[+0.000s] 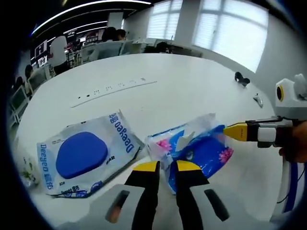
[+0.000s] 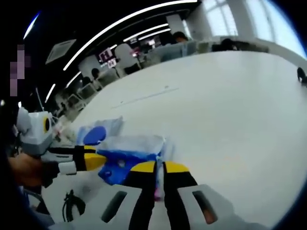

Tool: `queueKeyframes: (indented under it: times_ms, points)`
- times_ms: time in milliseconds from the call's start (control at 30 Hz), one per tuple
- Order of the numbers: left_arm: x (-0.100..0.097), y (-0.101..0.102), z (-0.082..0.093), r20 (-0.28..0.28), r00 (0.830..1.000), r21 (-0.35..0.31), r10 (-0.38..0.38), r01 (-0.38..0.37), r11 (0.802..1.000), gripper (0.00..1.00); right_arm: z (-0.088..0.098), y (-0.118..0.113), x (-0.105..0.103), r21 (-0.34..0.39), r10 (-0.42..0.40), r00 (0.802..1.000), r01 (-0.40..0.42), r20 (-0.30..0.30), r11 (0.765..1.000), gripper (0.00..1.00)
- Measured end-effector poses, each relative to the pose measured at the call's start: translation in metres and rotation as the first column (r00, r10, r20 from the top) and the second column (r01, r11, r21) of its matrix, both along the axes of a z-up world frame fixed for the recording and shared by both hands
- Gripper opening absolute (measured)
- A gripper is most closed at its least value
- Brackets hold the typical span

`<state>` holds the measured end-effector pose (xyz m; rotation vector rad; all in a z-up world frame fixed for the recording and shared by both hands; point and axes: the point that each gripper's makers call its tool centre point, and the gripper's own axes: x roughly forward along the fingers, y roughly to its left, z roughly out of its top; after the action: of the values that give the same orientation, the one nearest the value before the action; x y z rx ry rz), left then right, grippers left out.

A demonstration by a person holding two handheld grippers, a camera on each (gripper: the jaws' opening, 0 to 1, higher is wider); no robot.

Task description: Arrange the tabletop items into an orderly group along one side of the table until the central work area is clear of visible clutter.

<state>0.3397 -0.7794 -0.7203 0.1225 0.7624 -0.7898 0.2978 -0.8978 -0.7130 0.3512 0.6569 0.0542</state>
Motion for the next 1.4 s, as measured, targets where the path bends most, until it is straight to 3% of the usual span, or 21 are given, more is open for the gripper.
queueKeyframes:
  times_ms: [533,1033,1400]
  points:
    - [0.008,-0.01,0.012,-0.005,1.0,-0.054,0.019,-0.019,0.998,0.03,0.021,-0.014,0.017,0.01,-0.031,0.998,0.03,0.056,0.999,0.0]
    - [0.04,-0.019,0.022,0.013,0.999,-0.071,0.033,-0.032,0.997,0.03,0.032,-0.022,0.048,-0.011,0.004,0.996,-0.003,0.085,1.0,0.0]
    - [0.059,-0.019,0.016,0.005,0.997,-0.062,0.074,-0.074,0.995,0.02,0.028,-0.021,0.07,-0.006,0.017,0.997,-0.017,0.071,1.0,0.0]
